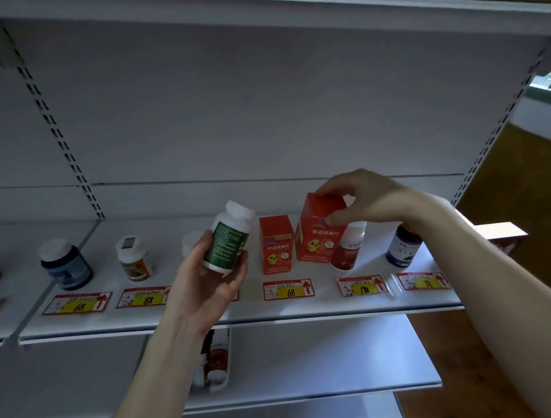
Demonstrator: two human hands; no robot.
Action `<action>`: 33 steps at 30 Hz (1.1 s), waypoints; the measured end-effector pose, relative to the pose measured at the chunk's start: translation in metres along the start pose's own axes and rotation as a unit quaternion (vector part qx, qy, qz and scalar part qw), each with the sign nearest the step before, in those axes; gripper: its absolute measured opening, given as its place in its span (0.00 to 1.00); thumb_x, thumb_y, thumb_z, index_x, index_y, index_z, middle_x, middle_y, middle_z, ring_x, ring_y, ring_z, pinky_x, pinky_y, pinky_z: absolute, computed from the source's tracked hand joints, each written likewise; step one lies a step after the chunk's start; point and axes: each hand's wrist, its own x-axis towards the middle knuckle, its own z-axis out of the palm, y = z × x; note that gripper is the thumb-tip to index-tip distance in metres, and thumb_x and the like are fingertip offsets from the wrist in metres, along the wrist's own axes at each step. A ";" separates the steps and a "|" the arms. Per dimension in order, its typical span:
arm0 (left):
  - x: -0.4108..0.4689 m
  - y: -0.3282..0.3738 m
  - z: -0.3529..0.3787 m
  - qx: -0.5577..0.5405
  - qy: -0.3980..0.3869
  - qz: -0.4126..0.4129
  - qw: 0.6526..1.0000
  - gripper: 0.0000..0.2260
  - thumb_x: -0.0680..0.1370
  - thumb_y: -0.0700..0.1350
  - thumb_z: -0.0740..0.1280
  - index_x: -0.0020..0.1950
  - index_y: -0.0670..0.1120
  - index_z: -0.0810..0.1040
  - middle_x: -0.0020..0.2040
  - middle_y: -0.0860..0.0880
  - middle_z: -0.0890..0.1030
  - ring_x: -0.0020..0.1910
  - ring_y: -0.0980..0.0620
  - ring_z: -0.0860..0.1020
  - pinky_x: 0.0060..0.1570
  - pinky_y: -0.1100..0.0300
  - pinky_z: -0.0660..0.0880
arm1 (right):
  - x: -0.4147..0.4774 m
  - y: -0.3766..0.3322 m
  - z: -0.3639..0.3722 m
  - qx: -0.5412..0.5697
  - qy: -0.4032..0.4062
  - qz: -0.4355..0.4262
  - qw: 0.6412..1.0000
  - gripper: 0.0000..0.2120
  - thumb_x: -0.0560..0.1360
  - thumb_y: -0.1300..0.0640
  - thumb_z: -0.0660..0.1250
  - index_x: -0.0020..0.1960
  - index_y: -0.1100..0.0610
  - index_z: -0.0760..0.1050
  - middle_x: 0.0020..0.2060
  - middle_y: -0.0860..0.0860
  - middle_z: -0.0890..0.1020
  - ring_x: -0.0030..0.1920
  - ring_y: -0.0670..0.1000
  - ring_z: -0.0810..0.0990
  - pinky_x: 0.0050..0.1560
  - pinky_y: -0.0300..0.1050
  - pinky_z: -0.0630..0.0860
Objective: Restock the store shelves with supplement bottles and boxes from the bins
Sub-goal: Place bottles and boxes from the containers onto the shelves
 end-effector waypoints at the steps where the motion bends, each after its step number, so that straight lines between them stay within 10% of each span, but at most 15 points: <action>1: 0.000 -0.001 -0.001 0.019 0.002 -0.005 1.000 0.27 0.42 0.44 0.84 0.38 0.44 0.85 0.45 0.42 0.83 0.43 0.46 0.82 0.43 0.55 0.80 | 0.004 0.004 0.004 -0.014 -0.008 -0.002 1.000 0.22 0.71 0.56 0.70 0.64 0.53 0.72 0.54 0.46 0.75 0.54 0.45 0.73 0.53 0.38 0.67; 33: 0.005 -0.009 -0.019 0.030 0.047 0.010 0.998 0.29 0.41 0.46 0.84 0.40 0.42 0.85 0.45 0.41 0.83 0.41 0.48 0.83 0.49 0.53 0.77 | 0.067 0.037 0.056 -0.077 -0.090 -0.017 0.993 0.15 0.72 0.55 0.69 0.59 0.55 0.76 0.53 0.51 0.79 0.51 0.50 0.76 0.51 0.44 0.72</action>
